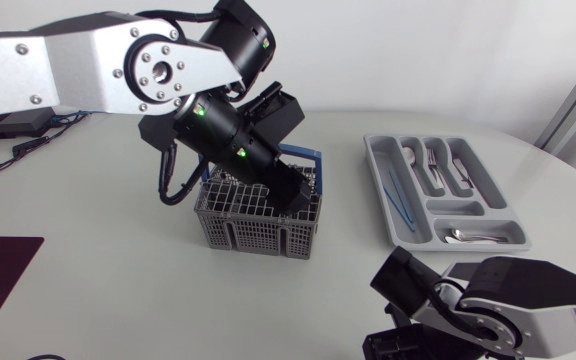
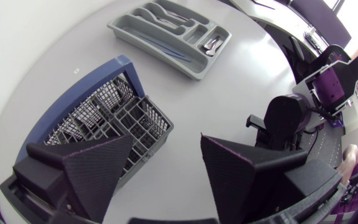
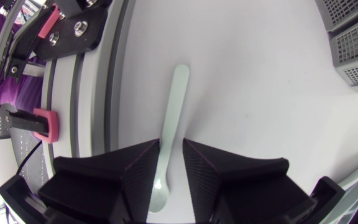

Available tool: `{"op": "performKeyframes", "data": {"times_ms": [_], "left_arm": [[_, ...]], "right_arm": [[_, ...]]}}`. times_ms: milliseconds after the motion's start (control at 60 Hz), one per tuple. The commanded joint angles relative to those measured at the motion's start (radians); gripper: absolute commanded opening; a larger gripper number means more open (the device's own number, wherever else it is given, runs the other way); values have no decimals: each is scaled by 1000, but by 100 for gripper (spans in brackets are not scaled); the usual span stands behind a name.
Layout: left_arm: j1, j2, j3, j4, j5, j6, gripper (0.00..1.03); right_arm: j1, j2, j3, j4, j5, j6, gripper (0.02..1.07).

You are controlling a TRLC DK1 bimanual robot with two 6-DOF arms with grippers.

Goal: Unload the cutlery basket into the drawer organizer.

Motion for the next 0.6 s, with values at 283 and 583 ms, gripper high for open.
{"op": "performKeyframes", "data": {"times_ms": [283, 583], "left_arm": [[-6, 6, -30, -14, 2, 22, 92], [-3, 0, -53, -14, 2, 28, 92]], "right_arm": [[-61, 219, 110, 170, 94, 133, 10], [-180, 349, 210, 220, 140, 271, 29]]}}
